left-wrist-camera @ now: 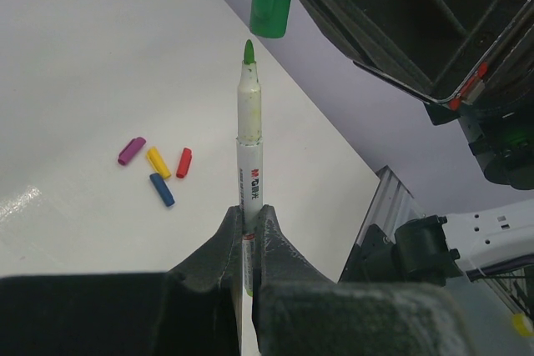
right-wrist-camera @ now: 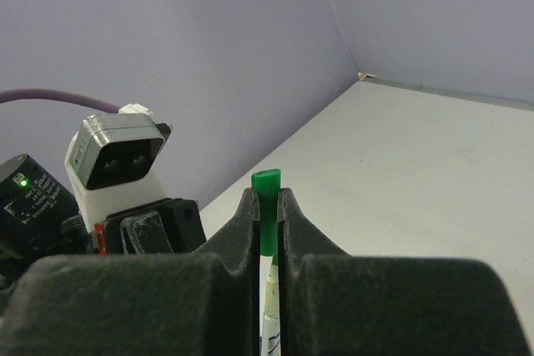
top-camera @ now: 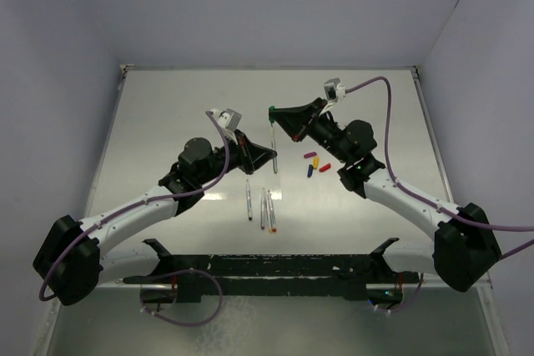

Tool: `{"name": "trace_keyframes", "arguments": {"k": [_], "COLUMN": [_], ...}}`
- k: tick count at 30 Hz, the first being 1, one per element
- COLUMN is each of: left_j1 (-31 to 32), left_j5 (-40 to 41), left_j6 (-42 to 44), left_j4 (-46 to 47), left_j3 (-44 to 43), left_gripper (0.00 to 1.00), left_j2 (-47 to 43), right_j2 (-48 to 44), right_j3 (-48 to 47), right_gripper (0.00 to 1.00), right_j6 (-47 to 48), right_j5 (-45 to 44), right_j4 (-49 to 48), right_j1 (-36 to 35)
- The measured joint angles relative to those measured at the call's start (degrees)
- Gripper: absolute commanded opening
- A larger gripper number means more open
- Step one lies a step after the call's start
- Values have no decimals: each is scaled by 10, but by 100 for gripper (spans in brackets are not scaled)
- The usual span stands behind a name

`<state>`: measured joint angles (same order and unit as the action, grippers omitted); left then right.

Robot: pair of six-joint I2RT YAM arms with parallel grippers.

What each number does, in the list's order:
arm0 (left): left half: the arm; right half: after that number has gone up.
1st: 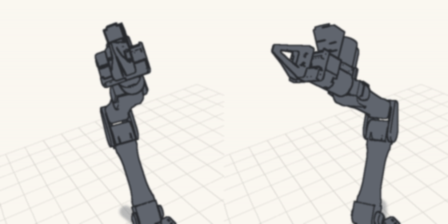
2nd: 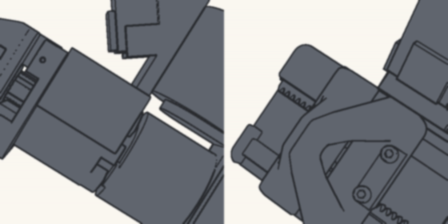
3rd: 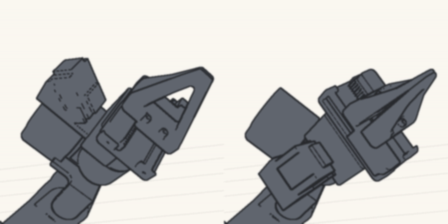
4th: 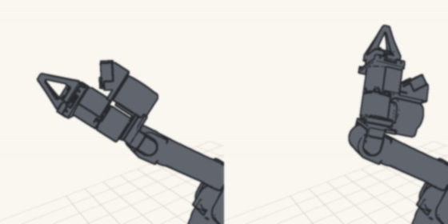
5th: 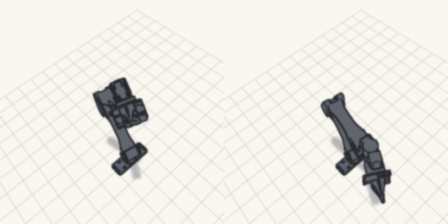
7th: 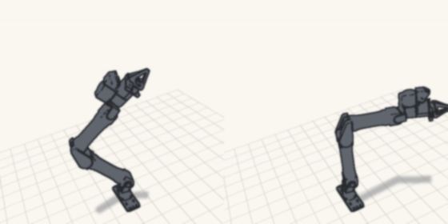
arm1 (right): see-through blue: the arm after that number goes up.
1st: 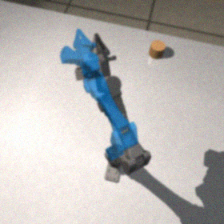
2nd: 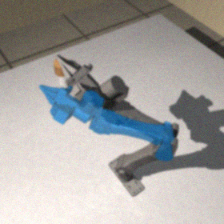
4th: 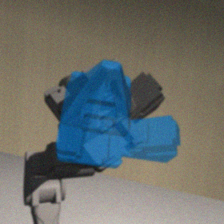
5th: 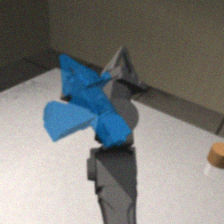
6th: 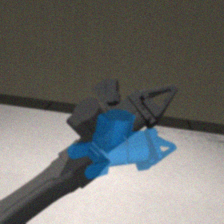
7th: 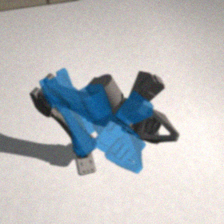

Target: Insert the pens into the pen caps

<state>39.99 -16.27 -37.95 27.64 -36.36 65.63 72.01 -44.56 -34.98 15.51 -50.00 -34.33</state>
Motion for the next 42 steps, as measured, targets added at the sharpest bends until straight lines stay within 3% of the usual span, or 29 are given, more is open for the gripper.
{"name": "trace_keyframes", "arguments": {"k": [25, 42], "left_j1": [-2, -37], "left_j5": [-4, -35], "left_j6": [-4, -26], "left_j4": [2, 15], "left_j3": [0, 1], "left_gripper": [0, 0], "left_j2": [-1, -1], "right_j2": [1, 38], "right_j3": [18, -8], "right_gripper": [0, 0], "right_j6": [2, -31], "right_j5": [9, 102], "right_j4": [5, 24], "right_j1": [0, 7]}}
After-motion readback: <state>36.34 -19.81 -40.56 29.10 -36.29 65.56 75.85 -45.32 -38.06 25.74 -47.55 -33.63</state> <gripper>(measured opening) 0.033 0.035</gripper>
